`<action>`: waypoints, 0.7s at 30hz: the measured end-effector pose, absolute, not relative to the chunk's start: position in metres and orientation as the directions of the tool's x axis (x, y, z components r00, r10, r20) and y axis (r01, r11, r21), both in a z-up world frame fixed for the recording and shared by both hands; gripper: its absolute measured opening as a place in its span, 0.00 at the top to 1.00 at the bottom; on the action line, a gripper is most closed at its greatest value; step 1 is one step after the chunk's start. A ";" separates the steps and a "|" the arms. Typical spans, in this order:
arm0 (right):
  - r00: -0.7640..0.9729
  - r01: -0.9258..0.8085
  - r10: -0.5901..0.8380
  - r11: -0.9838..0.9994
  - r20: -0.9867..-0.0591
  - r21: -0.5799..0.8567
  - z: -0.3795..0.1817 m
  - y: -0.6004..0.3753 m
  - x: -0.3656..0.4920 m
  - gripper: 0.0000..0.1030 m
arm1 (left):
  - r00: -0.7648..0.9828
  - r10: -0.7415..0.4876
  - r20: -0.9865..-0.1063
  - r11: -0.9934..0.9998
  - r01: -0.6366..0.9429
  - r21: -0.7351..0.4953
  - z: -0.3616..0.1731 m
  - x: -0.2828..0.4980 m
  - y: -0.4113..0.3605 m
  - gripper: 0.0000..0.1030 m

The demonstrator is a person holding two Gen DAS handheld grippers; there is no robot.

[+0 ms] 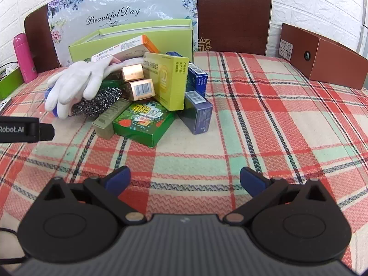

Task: Organize objects
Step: 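Reach left gripper to the clear plastic cup while right gripper reaches the green box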

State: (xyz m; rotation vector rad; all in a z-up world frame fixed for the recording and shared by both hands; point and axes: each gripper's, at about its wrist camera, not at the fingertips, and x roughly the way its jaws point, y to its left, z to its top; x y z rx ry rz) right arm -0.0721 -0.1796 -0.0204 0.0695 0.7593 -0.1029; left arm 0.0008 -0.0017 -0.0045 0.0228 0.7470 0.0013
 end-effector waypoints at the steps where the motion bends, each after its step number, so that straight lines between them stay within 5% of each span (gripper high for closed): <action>1: 0.720 0.118 -0.066 0.993 -0.691 0.028 -0.021 -0.180 -0.072 0.00 | 0.733 0.009 -0.680 1.000 0.008 0.021 -0.005 0.001 -0.002 0.00; 21: 0.712 0.113 -0.092 0.993 -0.696 -0.015 -0.022 -0.175 -0.066 0.00 | 0.724 0.003 -0.690 1.000 0.010 0.015 -0.007 0.005 -0.001 0.00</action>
